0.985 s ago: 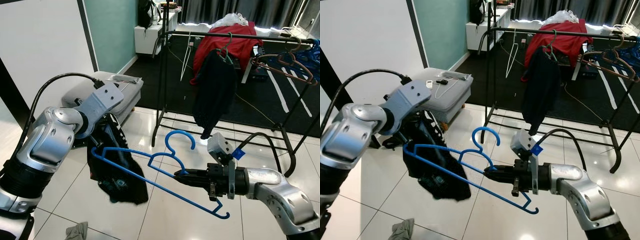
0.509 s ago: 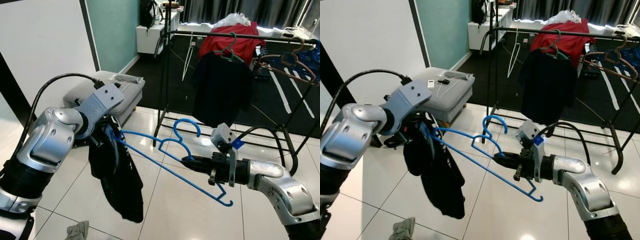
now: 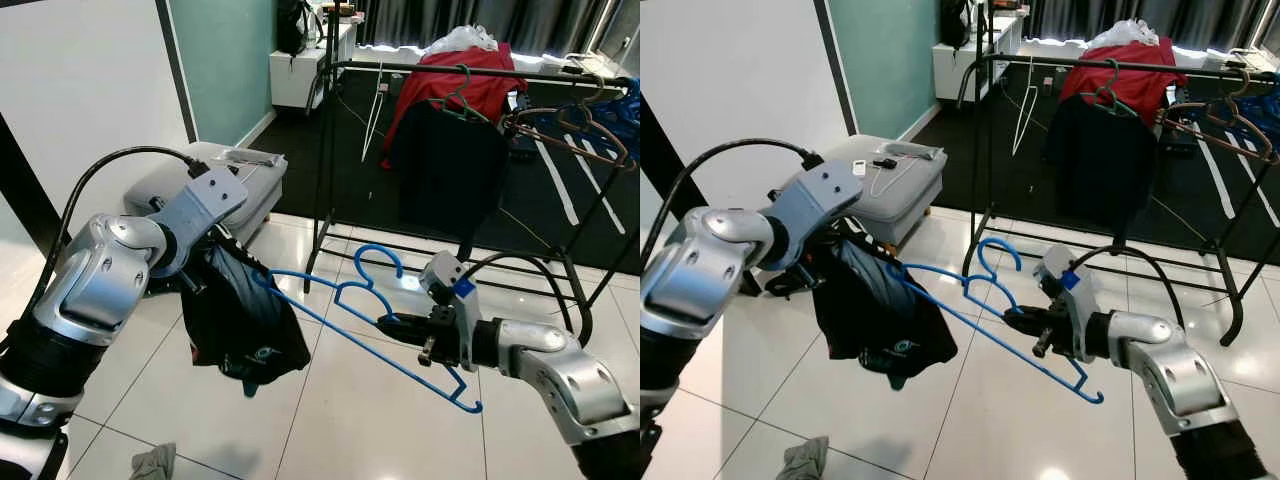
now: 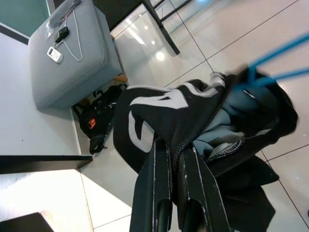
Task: Hang hanger
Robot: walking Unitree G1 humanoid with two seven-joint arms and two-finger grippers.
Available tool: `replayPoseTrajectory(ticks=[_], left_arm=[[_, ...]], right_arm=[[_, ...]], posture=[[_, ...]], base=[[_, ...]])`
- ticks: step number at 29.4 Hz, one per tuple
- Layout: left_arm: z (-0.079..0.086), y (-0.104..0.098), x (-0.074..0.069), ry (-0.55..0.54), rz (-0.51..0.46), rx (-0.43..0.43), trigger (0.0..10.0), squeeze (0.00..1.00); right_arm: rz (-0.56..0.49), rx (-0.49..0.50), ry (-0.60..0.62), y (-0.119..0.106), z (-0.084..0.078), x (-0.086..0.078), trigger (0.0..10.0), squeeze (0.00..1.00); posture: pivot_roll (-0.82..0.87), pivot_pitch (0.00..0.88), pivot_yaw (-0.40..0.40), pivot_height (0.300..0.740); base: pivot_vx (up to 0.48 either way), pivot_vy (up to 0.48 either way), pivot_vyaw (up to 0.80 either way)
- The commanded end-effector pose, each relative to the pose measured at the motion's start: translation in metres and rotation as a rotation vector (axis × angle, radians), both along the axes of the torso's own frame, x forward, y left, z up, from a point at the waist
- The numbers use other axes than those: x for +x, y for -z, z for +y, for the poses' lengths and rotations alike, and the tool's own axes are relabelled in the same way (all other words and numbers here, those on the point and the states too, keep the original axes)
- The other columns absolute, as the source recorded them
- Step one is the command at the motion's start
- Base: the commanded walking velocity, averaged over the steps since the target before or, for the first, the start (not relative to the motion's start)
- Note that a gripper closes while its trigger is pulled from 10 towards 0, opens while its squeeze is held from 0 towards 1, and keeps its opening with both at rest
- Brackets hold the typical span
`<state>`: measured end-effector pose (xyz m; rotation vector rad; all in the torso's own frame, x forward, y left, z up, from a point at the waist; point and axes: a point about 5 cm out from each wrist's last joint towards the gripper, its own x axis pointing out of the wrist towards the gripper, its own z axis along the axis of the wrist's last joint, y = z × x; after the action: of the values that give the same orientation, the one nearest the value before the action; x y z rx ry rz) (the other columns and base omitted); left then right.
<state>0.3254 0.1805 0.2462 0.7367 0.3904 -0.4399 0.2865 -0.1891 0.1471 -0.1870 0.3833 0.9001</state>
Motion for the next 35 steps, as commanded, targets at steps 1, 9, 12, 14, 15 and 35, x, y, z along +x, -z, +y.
replayPoseTrajectory(ticks=[1,9,12,14,15,35], left_arm=[[-0.001,-0.01,-0.002,0.027,-0.047,0.005,10.0,0.0],[-0.038,-0.033,-0.014,0.183,-0.149,-0.194,10.0,0.0],[-0.054,-0.029,-0.02,0.239,-0.143,-0.263,10.0,0.0],[-0.062,-0.025,-0.023,0.262,-0.135,-0.282,10.0,0.0],[-0.062,-0.025,-0.023,0.262,-0.135,-0.282,10.0,0.0],[-0.14,0.039,-0.069,0.538,-0.067,-0.25,10.0,0.0]], right_arm=[[0.006,-0.024,0.078,0.004,-0.004,0.008,10.0,0.0],[0.031,0.055,0.405,0.011,-0.029,0.037,10.0,0.0],[0.021,0.134,0.449,0.006,-0.028,0.044,10.0,0.0],[0.014,0.196,0.451,0.002,-0.026,0.046,10.0,0.0],[0.014,0.196,0.451,0.002,-0.026,0.046,10.0,0.0],[0.048,0.811,0.469,-0.046,-0.005,0.061,10.0,0.0]], posture=[[0.0,0.0,-0.011,0.74],[0.03,0.0,-0.028,0.74],[0.04,0.0,-0.029,0.74],[0.04,0.0,-0.03,0.74],[0.04,0.0,-0.03,0.74],[0.03,0.0,-0.014,0.74]], base=[[0.0,0.0,0.0],[0.0,0.0,0.0],[0.0,0.0,0.0],[0.0,0.0,0.0],[0.0,0.0,0.0],[0.0,0.0,0.0]])
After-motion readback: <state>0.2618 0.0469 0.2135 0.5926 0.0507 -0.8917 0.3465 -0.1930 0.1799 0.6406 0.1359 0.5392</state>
